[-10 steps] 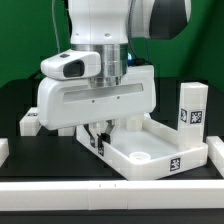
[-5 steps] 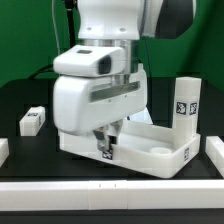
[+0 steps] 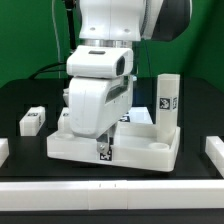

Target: Assemble desk

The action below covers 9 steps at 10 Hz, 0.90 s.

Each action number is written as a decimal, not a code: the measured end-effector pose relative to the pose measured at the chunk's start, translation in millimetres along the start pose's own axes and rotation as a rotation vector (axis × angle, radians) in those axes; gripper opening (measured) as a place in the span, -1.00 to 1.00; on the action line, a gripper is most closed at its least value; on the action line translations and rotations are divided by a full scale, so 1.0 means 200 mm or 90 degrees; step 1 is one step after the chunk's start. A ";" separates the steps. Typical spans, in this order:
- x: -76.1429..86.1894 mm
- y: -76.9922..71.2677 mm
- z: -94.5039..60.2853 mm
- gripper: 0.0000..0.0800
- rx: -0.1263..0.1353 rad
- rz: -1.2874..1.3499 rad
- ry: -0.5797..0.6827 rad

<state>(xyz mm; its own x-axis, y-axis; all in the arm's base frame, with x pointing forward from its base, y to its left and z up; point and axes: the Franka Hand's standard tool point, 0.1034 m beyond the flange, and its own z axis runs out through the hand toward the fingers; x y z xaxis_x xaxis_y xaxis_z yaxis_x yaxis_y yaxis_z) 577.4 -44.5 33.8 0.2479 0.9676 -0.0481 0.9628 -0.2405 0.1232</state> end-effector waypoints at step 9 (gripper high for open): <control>0.23 0.20 -0.02 -0.85 -0.051 -0.024 0.028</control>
Offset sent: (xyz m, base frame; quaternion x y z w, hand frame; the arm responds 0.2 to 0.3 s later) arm 0.0322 0.0309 0.0043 -0.0752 0.0305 -0.0554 0.9952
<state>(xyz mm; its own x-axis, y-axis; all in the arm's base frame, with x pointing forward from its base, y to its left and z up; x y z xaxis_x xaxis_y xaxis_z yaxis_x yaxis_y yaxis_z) 626.5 -9.2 41.4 0.2053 0.9786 -0.0106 0.9590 -0.1990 0.2018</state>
